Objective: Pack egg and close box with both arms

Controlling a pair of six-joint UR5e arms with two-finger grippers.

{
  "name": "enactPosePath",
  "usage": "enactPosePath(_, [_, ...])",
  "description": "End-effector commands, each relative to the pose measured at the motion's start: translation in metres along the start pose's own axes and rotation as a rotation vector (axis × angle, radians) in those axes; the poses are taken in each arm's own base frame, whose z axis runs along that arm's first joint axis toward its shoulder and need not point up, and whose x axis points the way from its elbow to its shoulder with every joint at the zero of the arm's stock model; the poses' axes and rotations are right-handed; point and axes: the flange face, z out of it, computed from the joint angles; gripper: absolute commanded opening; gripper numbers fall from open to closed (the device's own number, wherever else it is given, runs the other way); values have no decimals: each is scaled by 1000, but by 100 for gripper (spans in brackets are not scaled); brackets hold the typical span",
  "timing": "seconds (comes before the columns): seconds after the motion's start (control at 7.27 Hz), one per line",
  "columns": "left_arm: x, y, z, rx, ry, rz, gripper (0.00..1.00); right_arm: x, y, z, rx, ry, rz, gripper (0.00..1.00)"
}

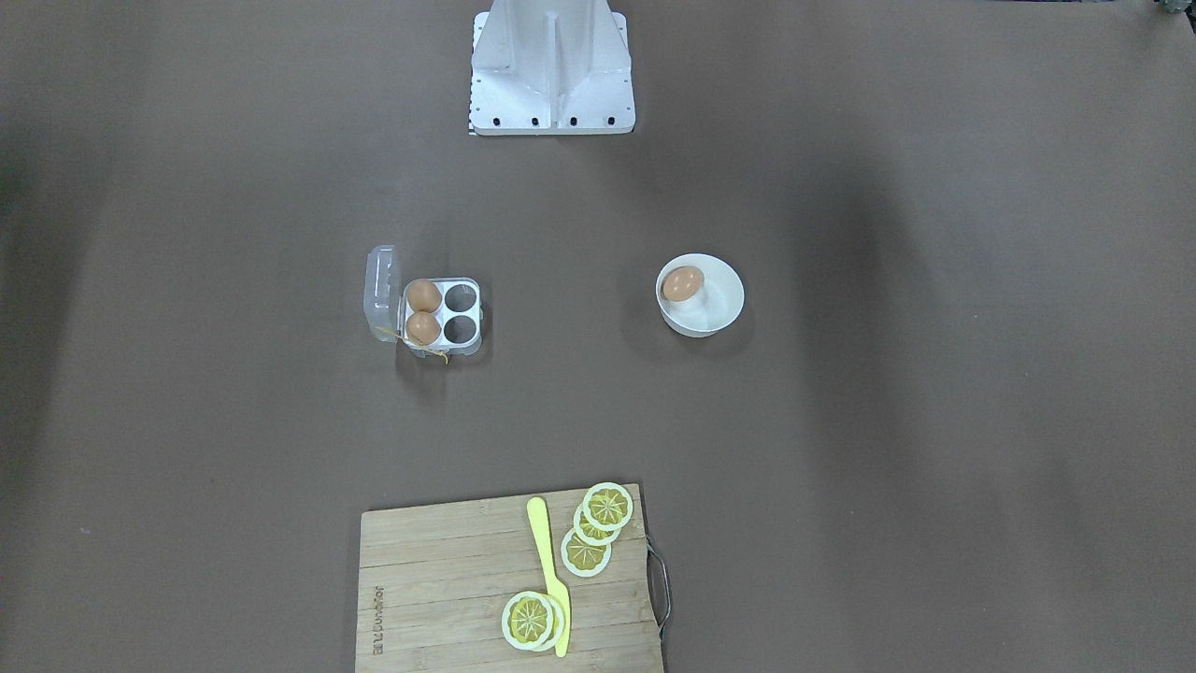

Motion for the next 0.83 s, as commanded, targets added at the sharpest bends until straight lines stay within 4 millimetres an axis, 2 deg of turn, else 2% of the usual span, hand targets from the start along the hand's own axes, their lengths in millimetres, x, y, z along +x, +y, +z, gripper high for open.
enactPosePath(0.0, [0,1,0,0,0,7,98,0,3,0,0,0,0,100])
enactPosePath(0.14, [10,-5,-6,15,7,25,98,0,3,0,0,0,0,100])
enactPosePath(0.28, [32,-11,-22,56,20,80,98,-1,2,0,2,-1,-1,100])
enactPosePath(0.41, [62,-17,-32,90,42,153,98,-1,2,-1,3,-1,-2,100])
enactPosePath(0.69, [117,-11,-11,72,66,362,98,-3,2,-3,8,-1,-6,100])
